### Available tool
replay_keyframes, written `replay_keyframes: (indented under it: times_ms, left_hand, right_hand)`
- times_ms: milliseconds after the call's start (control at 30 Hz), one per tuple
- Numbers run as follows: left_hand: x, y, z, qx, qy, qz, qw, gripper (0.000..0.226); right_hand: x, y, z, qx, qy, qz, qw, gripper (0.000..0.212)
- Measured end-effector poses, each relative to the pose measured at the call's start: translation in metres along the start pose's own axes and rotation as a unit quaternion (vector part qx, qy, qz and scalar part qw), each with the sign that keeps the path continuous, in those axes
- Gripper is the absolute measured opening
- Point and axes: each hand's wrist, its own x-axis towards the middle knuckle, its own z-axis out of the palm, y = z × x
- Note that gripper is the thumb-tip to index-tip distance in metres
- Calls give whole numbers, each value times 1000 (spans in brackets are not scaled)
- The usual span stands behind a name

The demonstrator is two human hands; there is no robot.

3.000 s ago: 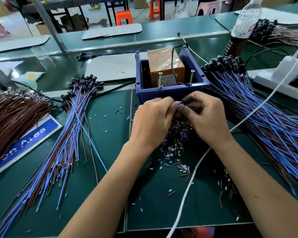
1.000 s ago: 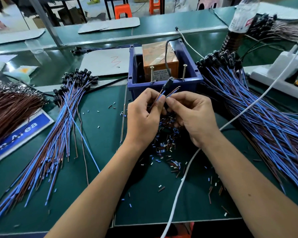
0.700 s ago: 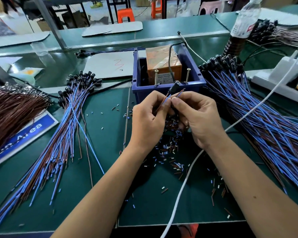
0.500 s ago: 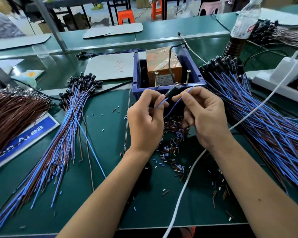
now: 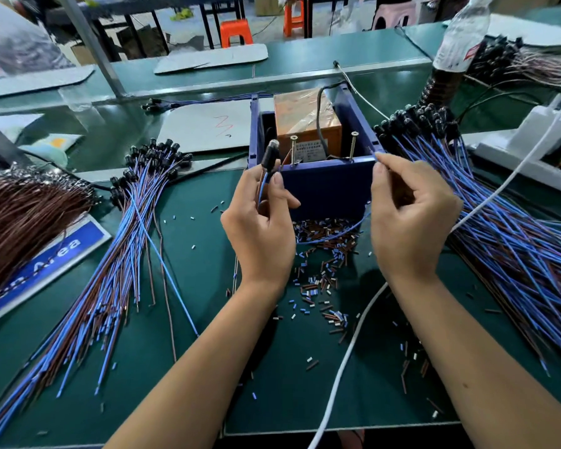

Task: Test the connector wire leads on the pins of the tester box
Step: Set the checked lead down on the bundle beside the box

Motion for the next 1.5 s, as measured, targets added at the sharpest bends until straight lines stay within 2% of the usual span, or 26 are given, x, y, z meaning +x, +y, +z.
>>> replay_keyframes:
  times_ms: [333,500,800,967,1167,1300,1500]
  left_hand:
    - [1,2,0,3,30,-20,999,14]
    - [2,4,-1,-2,2,-17,1000,21]
    - [2,0,-1,-35,-29,-34,998,18]
    - [1,-2,0,-37,-42,-44,997,31]
    - [2,-3,0,-49,-36,-35,998,28]
    - [2,-1,-1,-62,-35,-34,997,17]
    - [2,1,-1,-64,-31,-27,997,19]
  right_hand:
    - [3,-3,9,-36,-30,-45,998,20]
    - [3,-3,10,-37,-43,-55,997,20]
    - [2,-2,9,-29,-55,-60,996,21]
    - [1,-2,9,-29,-57,-61,996,21]
    - [1,-2,9,-29,-56,-64,996,20]
    - [1,-3,9,-30,-54,-63,996,20]
    - [1,-3,8,-30,-53,-63,996,21]
